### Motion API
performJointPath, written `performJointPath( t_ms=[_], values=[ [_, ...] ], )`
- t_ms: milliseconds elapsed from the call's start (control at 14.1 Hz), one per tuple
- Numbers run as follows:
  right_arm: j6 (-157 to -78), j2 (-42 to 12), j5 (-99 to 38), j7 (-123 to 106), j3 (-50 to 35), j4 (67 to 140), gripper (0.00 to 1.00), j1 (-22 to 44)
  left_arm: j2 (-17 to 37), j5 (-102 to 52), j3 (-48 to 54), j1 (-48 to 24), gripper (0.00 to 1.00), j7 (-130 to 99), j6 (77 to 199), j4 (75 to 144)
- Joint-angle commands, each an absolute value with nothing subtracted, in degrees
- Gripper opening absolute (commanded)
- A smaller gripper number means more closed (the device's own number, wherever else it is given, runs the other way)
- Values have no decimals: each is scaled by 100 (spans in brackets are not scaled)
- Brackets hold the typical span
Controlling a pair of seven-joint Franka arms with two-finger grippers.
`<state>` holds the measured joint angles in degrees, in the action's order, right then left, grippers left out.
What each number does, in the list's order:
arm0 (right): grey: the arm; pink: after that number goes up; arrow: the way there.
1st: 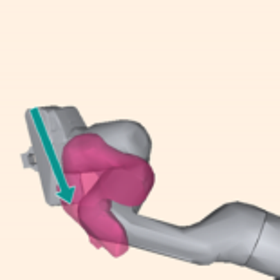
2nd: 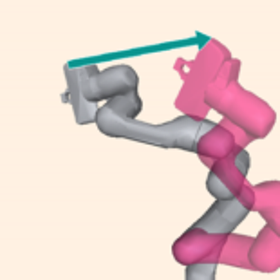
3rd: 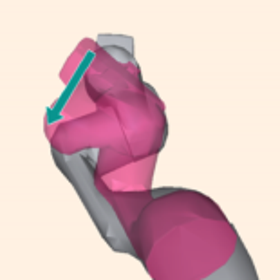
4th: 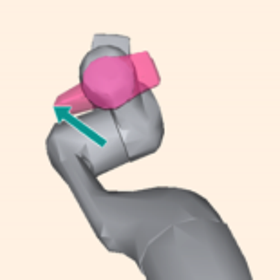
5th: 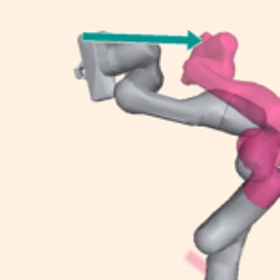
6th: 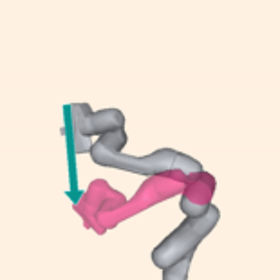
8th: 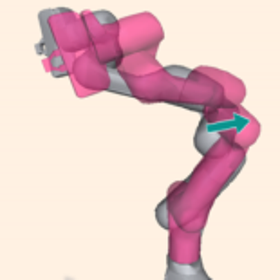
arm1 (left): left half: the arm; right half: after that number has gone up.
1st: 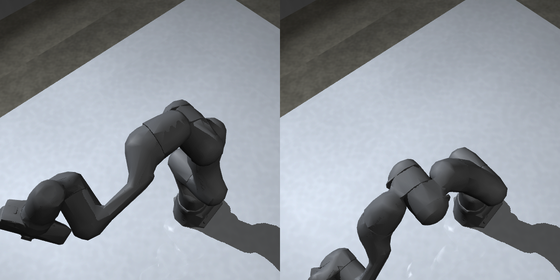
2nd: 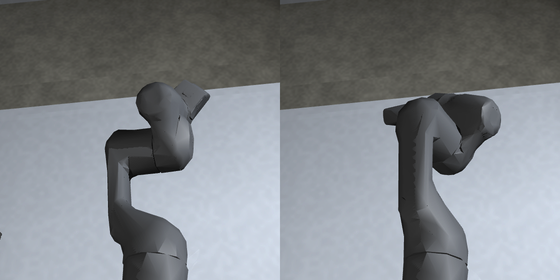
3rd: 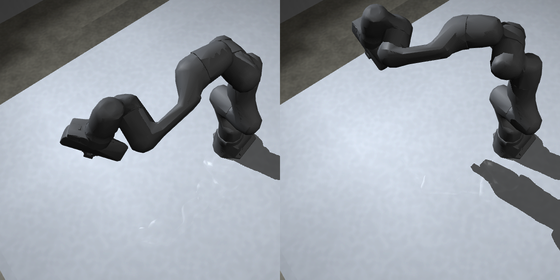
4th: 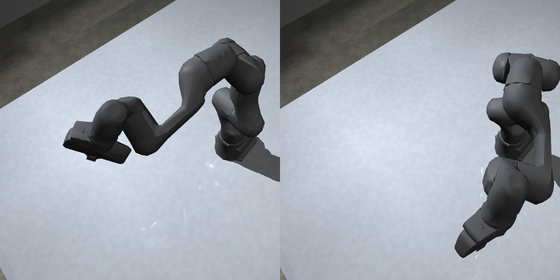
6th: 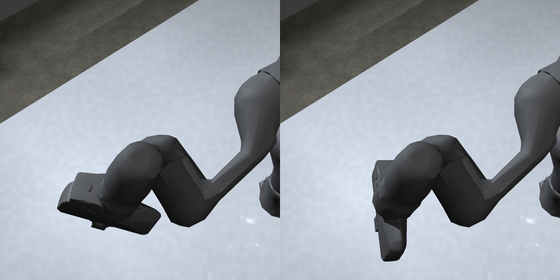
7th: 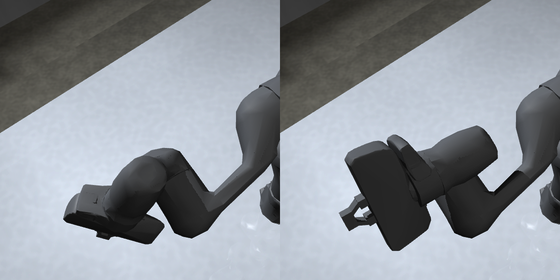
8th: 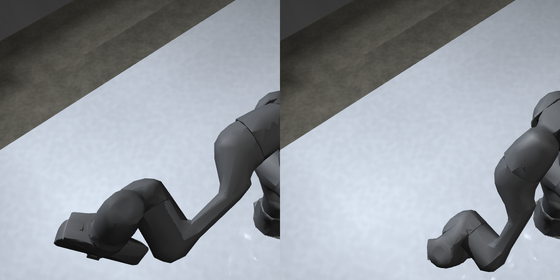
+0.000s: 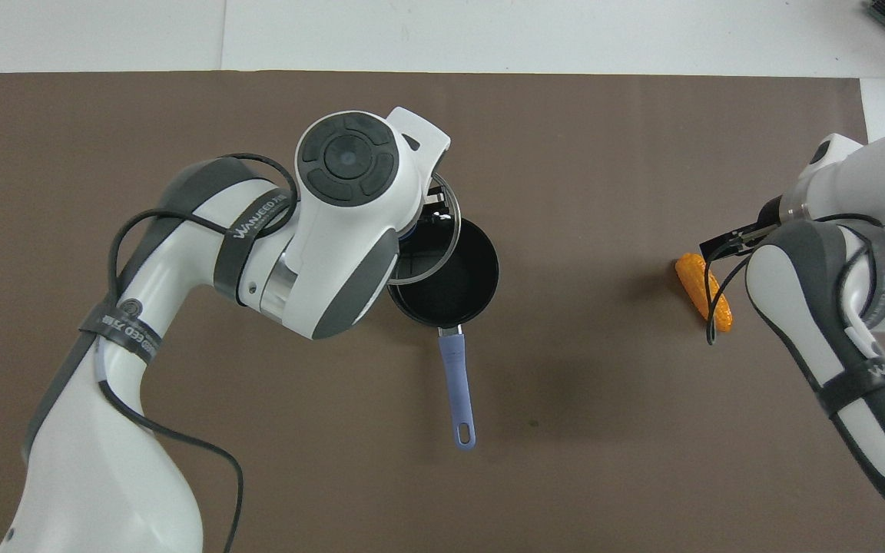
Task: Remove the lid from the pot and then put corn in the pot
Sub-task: 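Lift the lid off the pot while the right gripper reaches the corn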
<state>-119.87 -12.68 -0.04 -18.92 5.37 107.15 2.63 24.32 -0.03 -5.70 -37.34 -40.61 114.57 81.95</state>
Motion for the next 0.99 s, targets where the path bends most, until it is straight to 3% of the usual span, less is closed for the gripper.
performJointPath(
  t_ms=[0, 425, 920],
  values=[
    [-12435, -1485, -44, -2408, 501, 10924, 100, 185, 1970, 70, -536, -3324, 0, -3308, 11399, 8752],
    [-12972, -1723, -44, -3190, 501, 11407, 100, 35, 1556, 70, -527, -2577, 0, -2033, 11461, 9430],
    [-13008, -1714, -35, -3305, 501, 11646, 100, 44, 1125, 44, -527, -1469, 0, -64, 12225, 10450]
  ],
)
